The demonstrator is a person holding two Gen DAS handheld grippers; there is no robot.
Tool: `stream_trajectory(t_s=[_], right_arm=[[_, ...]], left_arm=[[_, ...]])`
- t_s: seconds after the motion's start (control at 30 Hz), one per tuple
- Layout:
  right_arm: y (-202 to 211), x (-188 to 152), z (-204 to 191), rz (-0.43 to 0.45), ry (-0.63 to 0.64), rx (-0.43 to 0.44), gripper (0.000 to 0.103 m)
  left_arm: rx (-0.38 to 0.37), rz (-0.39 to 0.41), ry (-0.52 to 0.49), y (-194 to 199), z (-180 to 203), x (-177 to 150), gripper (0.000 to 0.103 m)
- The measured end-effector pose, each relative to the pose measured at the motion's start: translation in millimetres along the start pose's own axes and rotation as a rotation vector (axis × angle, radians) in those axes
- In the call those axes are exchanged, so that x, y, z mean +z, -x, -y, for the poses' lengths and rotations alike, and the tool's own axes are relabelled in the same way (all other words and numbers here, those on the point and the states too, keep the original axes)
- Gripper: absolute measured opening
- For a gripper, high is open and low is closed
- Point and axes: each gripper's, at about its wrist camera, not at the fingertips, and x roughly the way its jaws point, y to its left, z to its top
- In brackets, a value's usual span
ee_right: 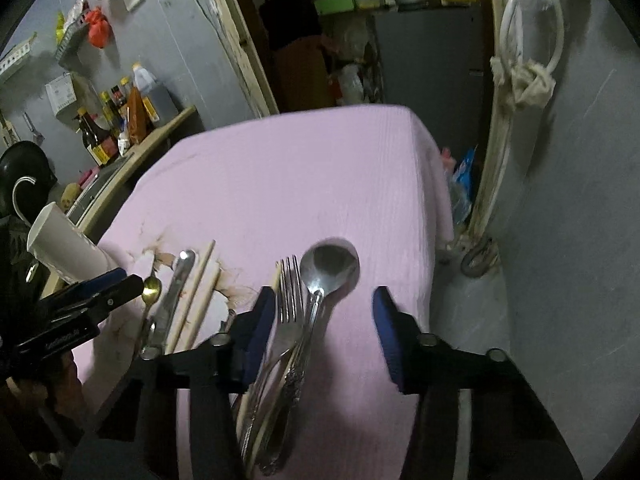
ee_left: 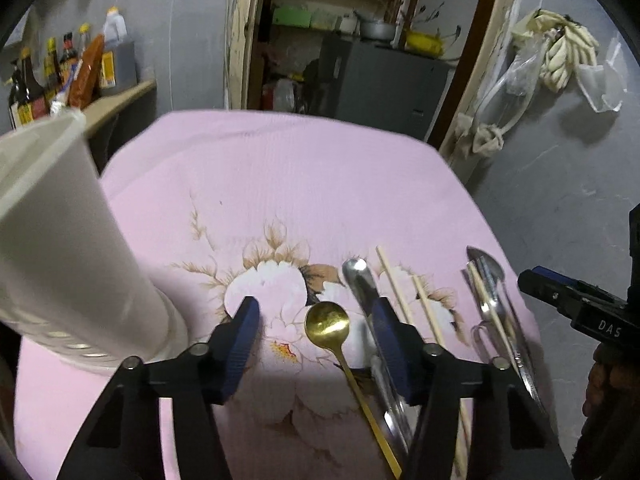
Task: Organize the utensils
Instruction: 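Close the left tool on the gold spoon while the right tool grasps the steel spoon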
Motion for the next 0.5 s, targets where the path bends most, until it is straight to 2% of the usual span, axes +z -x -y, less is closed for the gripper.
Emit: stream_trajectory(t_s=[0.17,0.3,0.47,0.5], right_arm=[[-15,-3,2,-0.044,-0.007,0.03,0.027],[-21,-4,6,-0.061,-0.02,0.06,0.026],[-28,3,11,-0.082,-0.048,0.102,0.025],[-29,3,13,-0.089,-0.057,0.111,0.025]], left_arm=[[-0.028,-0.056,0.018,-14,-3,-3,0.041],[-0.024,-0.063,-0.03,-17,2,-4,0.041],[-0.041,-0.077,-0.034,-21,1,-3,0.039],[-0.043,-0.08,-0.036,-21,0,-2,0.036]])
